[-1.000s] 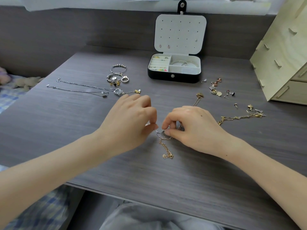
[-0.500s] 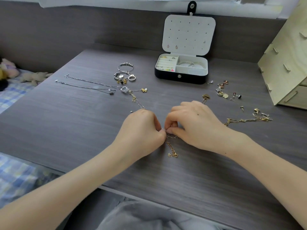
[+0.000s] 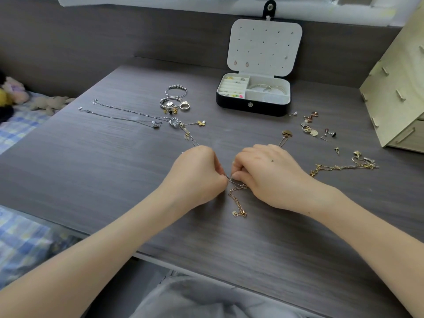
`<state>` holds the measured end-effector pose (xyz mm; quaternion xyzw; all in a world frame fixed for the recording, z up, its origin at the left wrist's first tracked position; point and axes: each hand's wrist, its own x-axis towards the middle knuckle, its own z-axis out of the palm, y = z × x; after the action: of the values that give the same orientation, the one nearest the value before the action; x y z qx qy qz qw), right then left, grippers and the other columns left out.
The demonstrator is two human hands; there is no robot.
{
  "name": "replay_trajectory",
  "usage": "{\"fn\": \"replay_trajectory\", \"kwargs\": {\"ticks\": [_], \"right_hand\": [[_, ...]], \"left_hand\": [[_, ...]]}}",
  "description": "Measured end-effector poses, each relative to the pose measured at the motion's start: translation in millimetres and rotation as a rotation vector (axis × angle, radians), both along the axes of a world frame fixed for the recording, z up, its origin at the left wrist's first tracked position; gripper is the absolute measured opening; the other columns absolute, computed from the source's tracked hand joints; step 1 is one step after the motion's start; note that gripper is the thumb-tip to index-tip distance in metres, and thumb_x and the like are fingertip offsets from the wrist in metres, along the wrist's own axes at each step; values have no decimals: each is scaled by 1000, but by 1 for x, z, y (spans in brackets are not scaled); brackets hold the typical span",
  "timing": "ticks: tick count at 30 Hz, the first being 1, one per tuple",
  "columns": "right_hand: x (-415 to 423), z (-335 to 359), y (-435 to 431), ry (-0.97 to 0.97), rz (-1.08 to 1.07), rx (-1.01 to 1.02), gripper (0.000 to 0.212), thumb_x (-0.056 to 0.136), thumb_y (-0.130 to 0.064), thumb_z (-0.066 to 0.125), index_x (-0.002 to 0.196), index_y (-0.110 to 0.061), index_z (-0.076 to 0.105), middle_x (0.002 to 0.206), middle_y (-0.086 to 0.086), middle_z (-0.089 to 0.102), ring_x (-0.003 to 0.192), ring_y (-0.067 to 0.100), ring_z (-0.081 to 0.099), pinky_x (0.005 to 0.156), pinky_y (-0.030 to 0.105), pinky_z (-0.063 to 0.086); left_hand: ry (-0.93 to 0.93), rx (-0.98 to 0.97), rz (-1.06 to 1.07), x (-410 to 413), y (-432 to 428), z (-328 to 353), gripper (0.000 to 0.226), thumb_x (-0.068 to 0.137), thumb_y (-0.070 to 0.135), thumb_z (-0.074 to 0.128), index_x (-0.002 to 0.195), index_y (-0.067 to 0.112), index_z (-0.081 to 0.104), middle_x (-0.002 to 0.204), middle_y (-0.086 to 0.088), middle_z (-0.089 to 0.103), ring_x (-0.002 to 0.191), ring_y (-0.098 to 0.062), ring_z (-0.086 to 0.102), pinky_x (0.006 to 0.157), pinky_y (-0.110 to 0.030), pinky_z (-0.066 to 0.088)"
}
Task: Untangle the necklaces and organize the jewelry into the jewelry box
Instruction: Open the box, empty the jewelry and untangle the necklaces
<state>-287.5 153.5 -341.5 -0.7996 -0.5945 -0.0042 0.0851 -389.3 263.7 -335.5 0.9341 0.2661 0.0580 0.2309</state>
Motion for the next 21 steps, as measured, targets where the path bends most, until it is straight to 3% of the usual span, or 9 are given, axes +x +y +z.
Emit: {"fn": "replay_trajectory", "kwargs": {"ticks": [2,4,7,10,14,18,21], "right_hand": [[1,0,0,31,-6,2,15,97,-35,43,100,-27,56,109,-9,59,106,16,49,80,27,26],[0,1,-1,53,-15,9,15,97,-34,44,98,-26,56,107,-8,59,106,17,49,84,27,28],[0,3,-1,119,-31,40,8,96,-30,46,89,-28,49,93,-12,51,101,16,48,84,28,29],[2,5,-1,206,-43,73,12,96,-25,48,85,-27,45,86,-15,45,93,14,45,83,26,29],[3,5,-1,342,-61,111,22,95,-21,49,78,-32,41,76,-20,43,83,8,39,76,21,26],[4,4,1,464,-73,142,29,94,-18,50,74,-36,40,72,-18,45,72,0,42,66,18,29],[4,3,1,499,-78,143,28,94,-17,50,74,-35,42,71,-17,46,69,-1,43,65,17,30]], "left_hand": [[16,-24,-10,0,2,-1,11,79,17,60,73,18,68,65,5,58,78,-21,57,71,-26,38],[39,-24,-22,0,4,-2,10,82,20,58,75,18,66,57,8,48,70,-17,48,62,-24,32],[68,-8,-57,-1,5,-3,11,87,23,55,79,20,63,60,10,43,72,-15,44,61,-24,29],[85,-17,-78,-2,5,-3,13,90,24,53,80,22,60,65,10,45,78,-16,46,64,-25,31],[112,-113,-76,-3,8,0,26,91,22,54,65,24,50,65,10,51,74,-16,50,61,-25,32],[54,-337,-36,-7,14,6,20,91,18,55,71,17,59,73,-4,64,69,-19,54,62,-26,42],[3,-344,2,-7,16,7,16,89,21,60,74,16,64,82,-9,70,74,-23,63,70,-32,50]]}}
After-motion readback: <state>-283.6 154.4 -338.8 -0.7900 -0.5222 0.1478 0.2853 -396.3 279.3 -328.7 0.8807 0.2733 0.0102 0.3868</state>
